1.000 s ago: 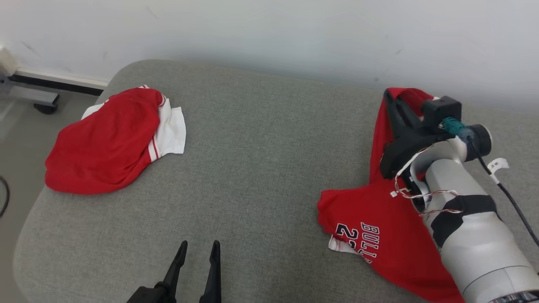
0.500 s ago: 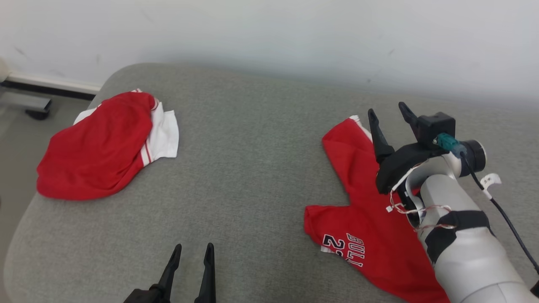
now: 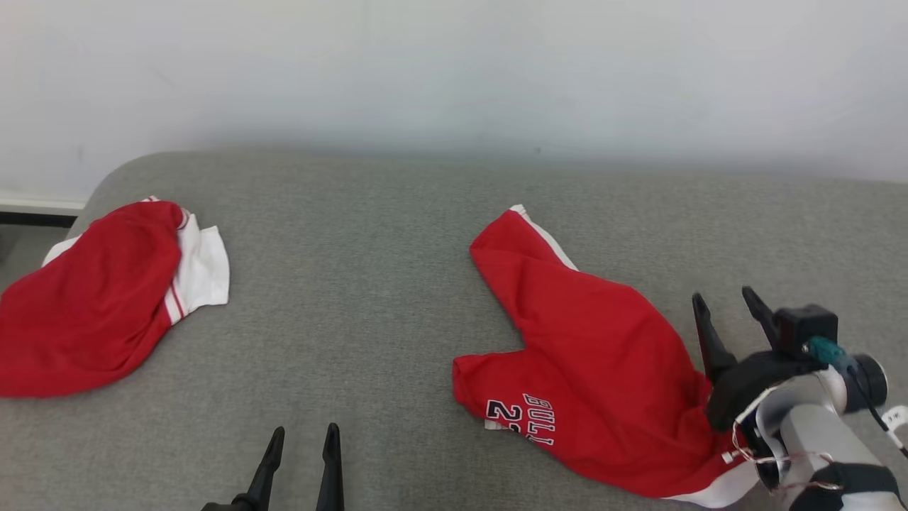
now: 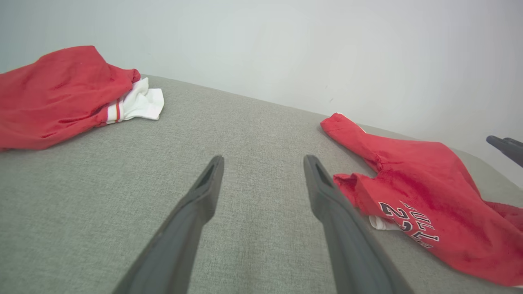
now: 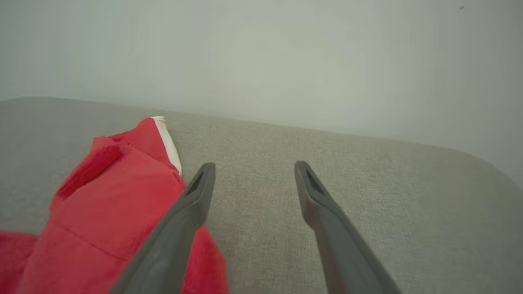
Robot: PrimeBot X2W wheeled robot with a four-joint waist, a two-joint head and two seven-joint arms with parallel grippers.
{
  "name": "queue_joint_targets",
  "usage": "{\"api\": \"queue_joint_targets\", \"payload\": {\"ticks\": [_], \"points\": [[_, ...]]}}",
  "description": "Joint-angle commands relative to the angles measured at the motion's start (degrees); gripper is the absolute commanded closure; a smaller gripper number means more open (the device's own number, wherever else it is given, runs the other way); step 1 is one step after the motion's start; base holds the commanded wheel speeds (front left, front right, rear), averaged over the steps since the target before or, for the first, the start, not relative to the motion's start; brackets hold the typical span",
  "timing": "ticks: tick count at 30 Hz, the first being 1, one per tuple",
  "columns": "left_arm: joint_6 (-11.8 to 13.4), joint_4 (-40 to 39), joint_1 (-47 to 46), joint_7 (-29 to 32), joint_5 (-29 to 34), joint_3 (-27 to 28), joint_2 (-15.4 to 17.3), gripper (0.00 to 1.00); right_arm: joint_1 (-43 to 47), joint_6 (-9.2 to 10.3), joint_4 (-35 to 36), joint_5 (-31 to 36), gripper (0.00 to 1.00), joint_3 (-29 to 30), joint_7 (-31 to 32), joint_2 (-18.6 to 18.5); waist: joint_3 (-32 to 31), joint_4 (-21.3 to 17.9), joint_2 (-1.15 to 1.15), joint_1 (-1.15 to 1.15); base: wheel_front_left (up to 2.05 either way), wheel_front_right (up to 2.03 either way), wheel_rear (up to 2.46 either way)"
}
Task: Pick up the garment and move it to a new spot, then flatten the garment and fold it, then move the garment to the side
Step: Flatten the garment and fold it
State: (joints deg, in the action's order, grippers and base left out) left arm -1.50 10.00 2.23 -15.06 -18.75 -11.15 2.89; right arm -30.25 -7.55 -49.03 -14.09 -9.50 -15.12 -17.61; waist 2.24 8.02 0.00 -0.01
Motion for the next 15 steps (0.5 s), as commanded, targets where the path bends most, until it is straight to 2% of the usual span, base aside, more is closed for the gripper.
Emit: {"api": "queue_joint_targets", "payload": {"ticks": [1, 7, 15], "points": [[0.05, -0.21, -0.21, -0.17, 0.46, 0.12, -0.01, 0.00, 0.86, 0.13, -0.55, -1.25, 0.00, -0.98, 0.28, -0.17, 0.05, -1.45, 0.00, 0.01, 0.00, 0.00, 0.00], [-0.14, 0.04, -0.80, -0.17, 0.64, 0.18, -0.01, 0.00, 1.01, 0.13, -2.32, -6.62, 0.00, -6.60, 4.80, -1.84, 0.64, -2.72, 0.00, 0.01, 0.00, 0.00, 0.00], [-0.18, 0.03, -1.00, -0.17, 0.21, -0.19, -0.01, 0.00, 0.54, 0.13, -1.70, -10.49, 0.00, -13.91, 10.73, -4.01, 1.06, -2.15, 0.00, 0.01, 0.00, 0.00, 0.00]]}}
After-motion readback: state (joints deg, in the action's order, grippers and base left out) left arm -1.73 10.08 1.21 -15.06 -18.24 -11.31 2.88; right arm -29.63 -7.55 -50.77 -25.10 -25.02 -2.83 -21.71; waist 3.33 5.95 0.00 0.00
